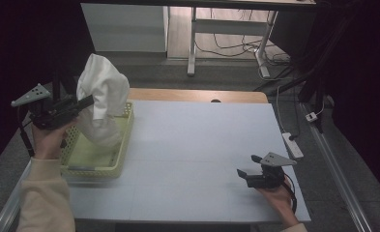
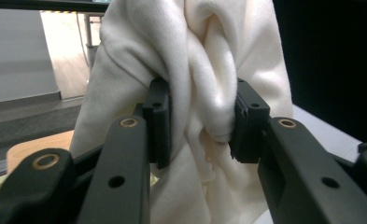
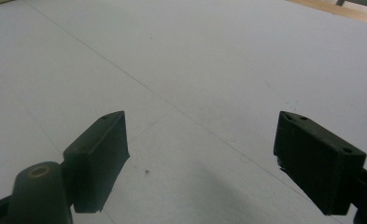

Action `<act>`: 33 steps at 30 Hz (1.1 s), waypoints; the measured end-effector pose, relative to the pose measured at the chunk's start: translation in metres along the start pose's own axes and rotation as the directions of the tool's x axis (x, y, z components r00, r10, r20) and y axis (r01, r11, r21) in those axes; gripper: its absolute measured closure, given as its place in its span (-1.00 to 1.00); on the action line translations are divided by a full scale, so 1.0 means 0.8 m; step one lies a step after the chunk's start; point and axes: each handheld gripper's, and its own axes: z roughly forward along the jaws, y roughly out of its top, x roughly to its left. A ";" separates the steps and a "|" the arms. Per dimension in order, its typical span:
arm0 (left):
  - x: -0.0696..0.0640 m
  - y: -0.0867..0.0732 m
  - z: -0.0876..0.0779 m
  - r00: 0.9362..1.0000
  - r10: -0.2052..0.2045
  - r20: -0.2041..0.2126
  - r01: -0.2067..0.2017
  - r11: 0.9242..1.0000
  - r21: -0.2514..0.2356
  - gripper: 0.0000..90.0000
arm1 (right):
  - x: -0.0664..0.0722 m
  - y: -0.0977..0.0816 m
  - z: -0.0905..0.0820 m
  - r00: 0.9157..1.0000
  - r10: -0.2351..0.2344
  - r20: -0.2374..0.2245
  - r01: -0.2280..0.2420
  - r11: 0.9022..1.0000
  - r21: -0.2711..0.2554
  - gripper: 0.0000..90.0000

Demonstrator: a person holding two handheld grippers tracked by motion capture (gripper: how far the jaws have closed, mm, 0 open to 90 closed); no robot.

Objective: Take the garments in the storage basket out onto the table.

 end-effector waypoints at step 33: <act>-0.063 0.027 0.012 0.967 -0.002 0.256 0.055 0.978 -0.202 0.42 | 0.000 -0.001 0.002 1.000 -0.003 -0.002 0.003 1.000 0.011 -0.60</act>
